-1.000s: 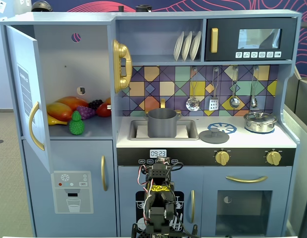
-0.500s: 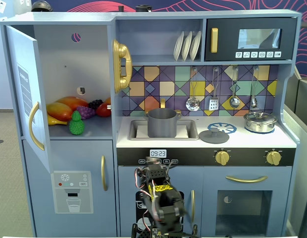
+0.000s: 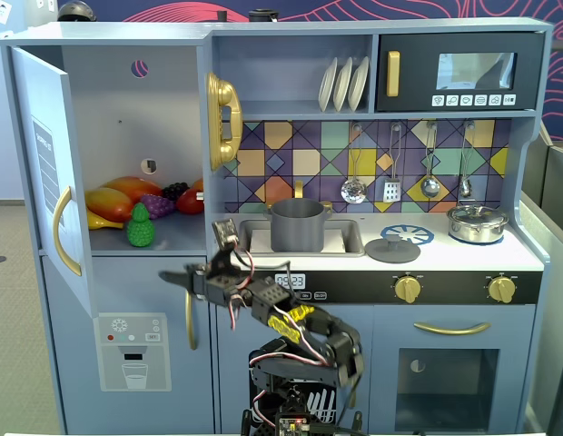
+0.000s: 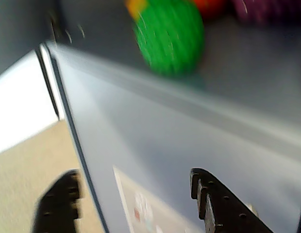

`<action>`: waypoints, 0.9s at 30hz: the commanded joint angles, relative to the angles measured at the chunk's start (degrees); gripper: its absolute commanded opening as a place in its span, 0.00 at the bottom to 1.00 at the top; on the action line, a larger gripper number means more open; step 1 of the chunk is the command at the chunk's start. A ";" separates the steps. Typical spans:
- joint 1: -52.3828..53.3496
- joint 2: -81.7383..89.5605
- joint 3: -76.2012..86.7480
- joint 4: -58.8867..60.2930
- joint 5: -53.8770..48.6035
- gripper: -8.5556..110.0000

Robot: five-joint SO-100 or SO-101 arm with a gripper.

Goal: Pick up the green pineapple from the left cabinet and place it in the gray recipient

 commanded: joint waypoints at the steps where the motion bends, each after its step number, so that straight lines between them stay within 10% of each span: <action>1: 1.49 -8.61 -9.67 -5.10 -0.79 0.31; 27: 4.39 -46.41 -37.27 -19.07 -4.31 0.37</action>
